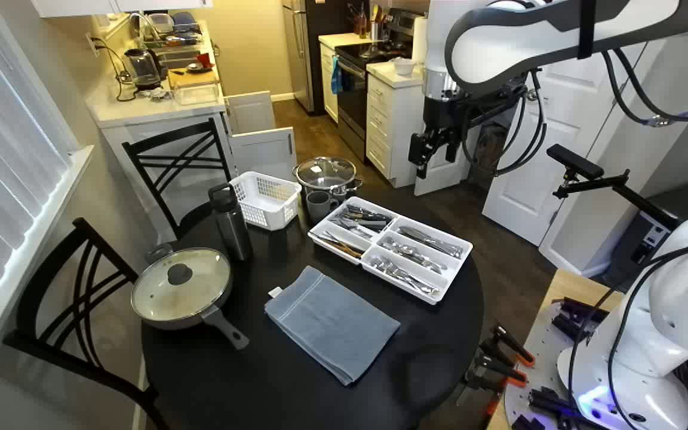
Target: Place one fork, spoon and knife from the cutlery holder on the blue towel.
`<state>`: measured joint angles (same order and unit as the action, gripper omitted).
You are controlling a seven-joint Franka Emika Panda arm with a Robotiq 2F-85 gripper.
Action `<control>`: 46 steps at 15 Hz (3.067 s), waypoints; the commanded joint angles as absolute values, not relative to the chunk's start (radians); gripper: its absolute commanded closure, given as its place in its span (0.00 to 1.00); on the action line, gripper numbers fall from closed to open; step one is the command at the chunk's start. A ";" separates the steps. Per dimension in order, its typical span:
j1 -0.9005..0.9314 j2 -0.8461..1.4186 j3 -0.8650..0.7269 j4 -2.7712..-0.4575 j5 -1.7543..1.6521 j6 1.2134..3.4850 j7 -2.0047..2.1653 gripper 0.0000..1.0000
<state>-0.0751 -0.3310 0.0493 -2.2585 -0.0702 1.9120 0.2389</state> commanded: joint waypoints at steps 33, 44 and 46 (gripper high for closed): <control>0.000 0.317 -0.151 -2.421 0.059 2.610 -0.071 0.00; -0.052 0.396 -0.046 -2.417 0.112 2.759 -0.130 0.00; -0.048 0.437 -0.024 -2.408 0.093 2.821 -0.114 0.00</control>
<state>-0.0257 0.3743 -0.0745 -2.4186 0.0912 2.7343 -0.1073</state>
